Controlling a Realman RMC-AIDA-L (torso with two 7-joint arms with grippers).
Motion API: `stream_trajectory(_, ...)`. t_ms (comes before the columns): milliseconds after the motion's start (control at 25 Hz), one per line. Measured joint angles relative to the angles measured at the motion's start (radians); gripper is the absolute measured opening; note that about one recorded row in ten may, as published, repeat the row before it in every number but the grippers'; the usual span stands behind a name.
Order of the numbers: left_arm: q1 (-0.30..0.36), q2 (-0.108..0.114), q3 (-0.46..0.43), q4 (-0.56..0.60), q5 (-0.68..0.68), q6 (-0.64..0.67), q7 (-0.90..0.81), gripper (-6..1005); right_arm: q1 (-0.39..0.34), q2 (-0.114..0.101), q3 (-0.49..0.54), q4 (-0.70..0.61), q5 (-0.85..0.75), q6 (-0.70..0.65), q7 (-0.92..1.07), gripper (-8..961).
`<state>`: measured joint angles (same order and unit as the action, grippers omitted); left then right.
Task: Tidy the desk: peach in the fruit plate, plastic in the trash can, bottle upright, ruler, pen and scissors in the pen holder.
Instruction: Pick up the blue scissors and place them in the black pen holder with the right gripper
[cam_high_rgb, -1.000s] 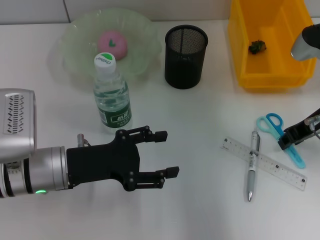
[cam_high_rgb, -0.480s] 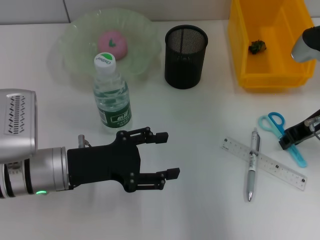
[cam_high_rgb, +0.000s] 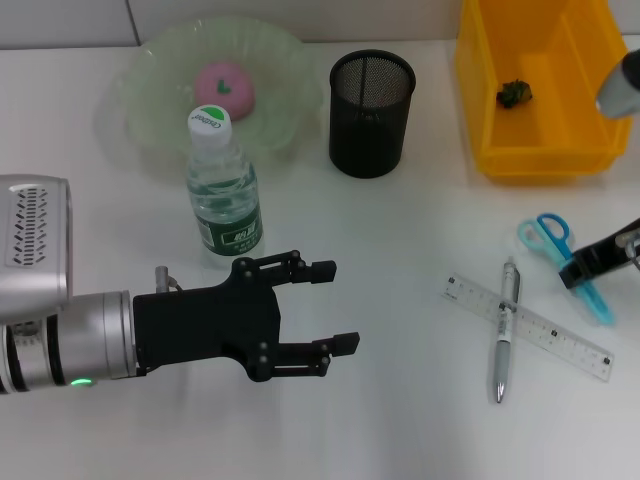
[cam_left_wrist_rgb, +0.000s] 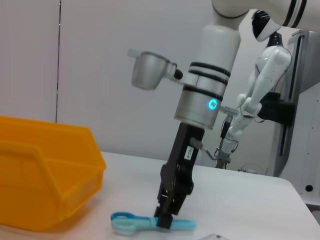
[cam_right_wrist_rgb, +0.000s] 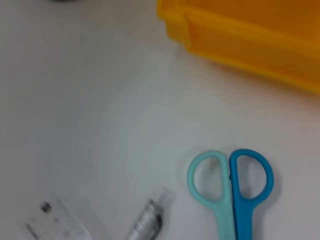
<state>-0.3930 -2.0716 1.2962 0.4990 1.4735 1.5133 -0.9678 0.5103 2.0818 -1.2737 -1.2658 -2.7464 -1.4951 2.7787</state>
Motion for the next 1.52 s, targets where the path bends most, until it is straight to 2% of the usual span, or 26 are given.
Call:
stream_trajectory(120,0.002,0.001,0.000,0.004,-0.003,0.002,-0.001,797,-0.040,-0.003,0.032,-0.098,0.060,-0.016,-0.022,202)
stream_trajectory(360,0.001,0.001,0.000,0.004,-0.003,0.003,-0.002,797,-0.107,-0.003,0.178,-0.290,0.202,-0.045,-0.091,203)
stream_trajectory(440,0.000,0.001,0.000,0.004,-0.003,0.004,-0.002,797,-0.134,-0.001,0.213,-0.342,0.286,-0.012,-0.143,203)
stream_trajectory(560,-0.005,0.000,-0.001,0.003,-0.003,0.001,-0.002,797,-0.185,0.003,0.226,-0.342,0.507,0.135,-0.315,204)
stream_trajectory(680,-0.011,-0.001,0.000,0.000,-0.003,-0.002,-0.002,797,-0.203,0.003,0.219,-0.214,0.812,0.271,-0.569,204)
stream_trajectory(760,-0.014,-0.002,0.000,-0.003,-0.003,-0.001,-0.001,797,-0.186,0.004,0.218,-0.066,1.050,0.321,-0.813,205)
stream_trajectory(880,-0.014,-0.003,0.000,-0.005,-0.003,0.001,0.000,797,-0.127,0.002,0.218,0.180,1.345,0.339,-1.185,205)
stream_trajectory(960,-0.014,-0.002,0.000,-0.005,-0.004,0.001,-0.001,797,-0.073,0.000,0.221,0.343,1.481,0.339,-1.414,205)
stream_trajectory(1120,-0.014,-0.002,0.000,-0.005,-0.003,-0.001,-0.002,797,0.051,-0.001,0.231,0.634,1.613,0.367,-1.721,206)
stream_trajectory(1240,-0.014,-0.002,0.000,-0.006,-0.003,-0.002,-0.002,798,0.133,-0.002,0.230,0.782,1.650,0.419,-1.827,207)
stream_trajectory(1280,-0.014,-0.002,0.000,-0.007,-0.002,-0.002,-0.002,798,0.181,0.001,0.224,0.846,1.651,0.460,-1.861,207)
stream_trajectory(1520,-0.011,-0.002,0.001,-0.007,-0.002,0.002,0.000,798,0.240,0.006,0.220,0.934,1.654,0.491,-1.906,208)
